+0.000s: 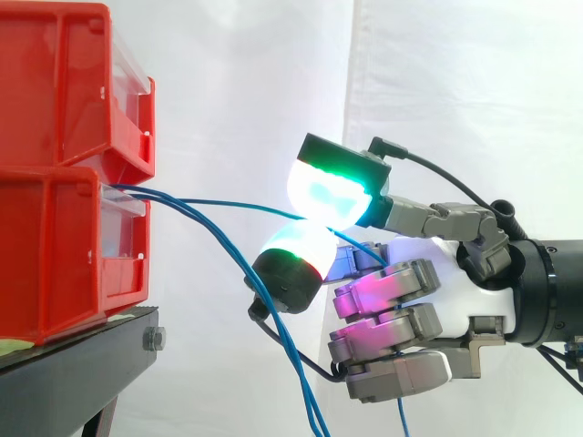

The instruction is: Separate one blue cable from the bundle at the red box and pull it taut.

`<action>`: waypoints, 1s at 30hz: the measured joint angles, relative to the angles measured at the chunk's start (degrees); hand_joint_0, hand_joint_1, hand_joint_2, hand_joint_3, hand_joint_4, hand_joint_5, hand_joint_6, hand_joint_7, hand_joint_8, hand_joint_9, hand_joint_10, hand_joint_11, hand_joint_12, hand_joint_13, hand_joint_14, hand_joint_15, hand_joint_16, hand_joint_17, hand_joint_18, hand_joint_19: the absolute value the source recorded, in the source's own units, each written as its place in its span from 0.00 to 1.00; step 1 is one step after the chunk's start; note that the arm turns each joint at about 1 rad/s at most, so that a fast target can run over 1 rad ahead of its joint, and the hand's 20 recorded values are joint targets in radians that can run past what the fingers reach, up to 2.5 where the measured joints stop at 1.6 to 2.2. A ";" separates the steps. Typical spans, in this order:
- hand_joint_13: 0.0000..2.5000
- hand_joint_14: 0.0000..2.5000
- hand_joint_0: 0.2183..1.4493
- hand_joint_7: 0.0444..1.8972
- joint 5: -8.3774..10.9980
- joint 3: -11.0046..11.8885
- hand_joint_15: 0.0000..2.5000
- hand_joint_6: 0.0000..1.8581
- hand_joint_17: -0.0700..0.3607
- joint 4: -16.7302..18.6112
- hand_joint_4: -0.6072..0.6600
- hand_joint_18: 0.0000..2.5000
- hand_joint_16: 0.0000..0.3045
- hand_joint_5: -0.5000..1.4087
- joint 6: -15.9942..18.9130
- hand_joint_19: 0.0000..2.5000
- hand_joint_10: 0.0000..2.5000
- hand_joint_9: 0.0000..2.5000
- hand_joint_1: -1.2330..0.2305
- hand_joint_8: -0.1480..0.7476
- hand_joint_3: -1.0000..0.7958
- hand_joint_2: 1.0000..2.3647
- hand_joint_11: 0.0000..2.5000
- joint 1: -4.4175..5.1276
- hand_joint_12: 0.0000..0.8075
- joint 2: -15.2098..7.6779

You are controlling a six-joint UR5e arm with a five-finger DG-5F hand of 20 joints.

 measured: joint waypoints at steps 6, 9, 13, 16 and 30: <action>0.27 0.99 0.32 0.66 -0.87 -0.01 0.58 0.47 0.33 -0.21 0.47 0.49 0.10 0.20 -2.77 0.71 0.76 0.41 0.37 0.49 0.48 0.02 0.67 -0.21 0.46 0.06; 0.26 1.00 0.32 0.66 -1.70 -0.02 0.59 0.47 0.33 -0.50 0.47 0.49 0.10 0.20 -3.76 0.72 0.90 0.38 0.37 0.50 0.48 0.02 0.66 -0.36 0.46 0.12; 0.25 1.00 0.32 0.66 -2.00 -0.18 0.59 0.47 0.33 -1.39 0.47 0.48 0.11 0.20 -5.96 0.71 0.96 0.37 0.37 0.50 0.48 0.02 0.67 -0.55 0.46 1.11; 0.25 1.00 0.32 0.66 -1.80 -0.97 0.59 0.47 0.33 -2.16 0.46 0.48 0.11 0.20 -8.58 0.70 0.98 0.36 0.37 0.51 0.48 0.02 0.66 -0.59 0.45 2.55; 0.23 1.00 0.33 0.71 3.81 -6.47 0.59 0.48 0.34 -0.53 0.48 0.46 0.11 0.20 -13.05 0.69 1.00 0.33 0.33 0.52 0.53 0.02 0.68 0.09 0.47 6.76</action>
